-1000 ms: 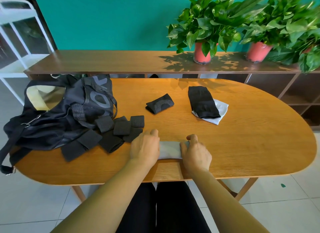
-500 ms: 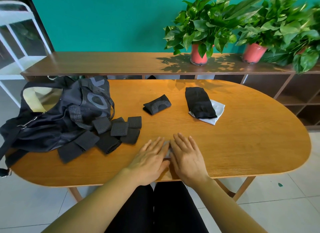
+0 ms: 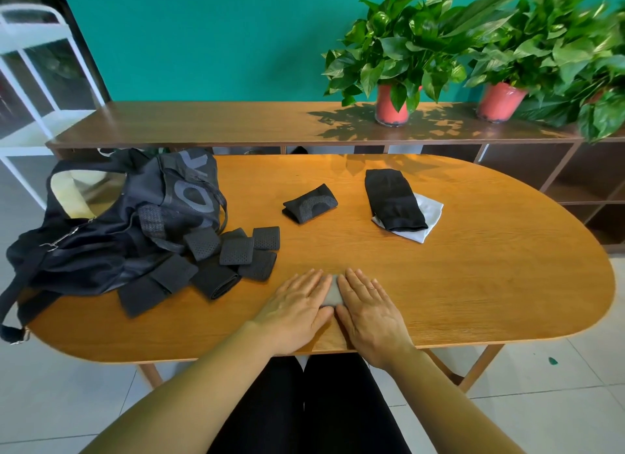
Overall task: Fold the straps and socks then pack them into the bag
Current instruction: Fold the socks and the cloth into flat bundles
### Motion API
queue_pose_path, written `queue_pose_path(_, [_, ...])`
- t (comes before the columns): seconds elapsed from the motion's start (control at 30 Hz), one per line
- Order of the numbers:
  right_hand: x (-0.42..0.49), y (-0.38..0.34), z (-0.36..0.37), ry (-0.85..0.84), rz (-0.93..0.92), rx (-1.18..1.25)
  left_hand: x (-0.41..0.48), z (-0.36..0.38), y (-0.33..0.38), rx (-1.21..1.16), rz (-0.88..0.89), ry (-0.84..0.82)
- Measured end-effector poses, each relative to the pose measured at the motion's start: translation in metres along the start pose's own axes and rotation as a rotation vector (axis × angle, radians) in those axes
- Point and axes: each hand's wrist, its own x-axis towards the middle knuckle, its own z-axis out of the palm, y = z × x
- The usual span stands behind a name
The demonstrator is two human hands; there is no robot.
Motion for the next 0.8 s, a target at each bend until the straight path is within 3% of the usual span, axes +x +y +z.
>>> queue_pose_path(0.13, [-0.001,-0.003,-0.012,-0.018,0.016,0.077,-0.006,-0.016,0.001,-0.09,0.011,0.068])
queue_pose_path(0.37, [-0.003,-0.009,-0.025,0.348,-0.105,-0.017,-0.016,-0.024,-0.002,0.016,0.094,0.192])
queue_pose_path(0.8, [0.05,0.017,-0.015,0.311,0.029,-0.141,0.034,-0.029,-0.012,0.172,0.029,0.065])
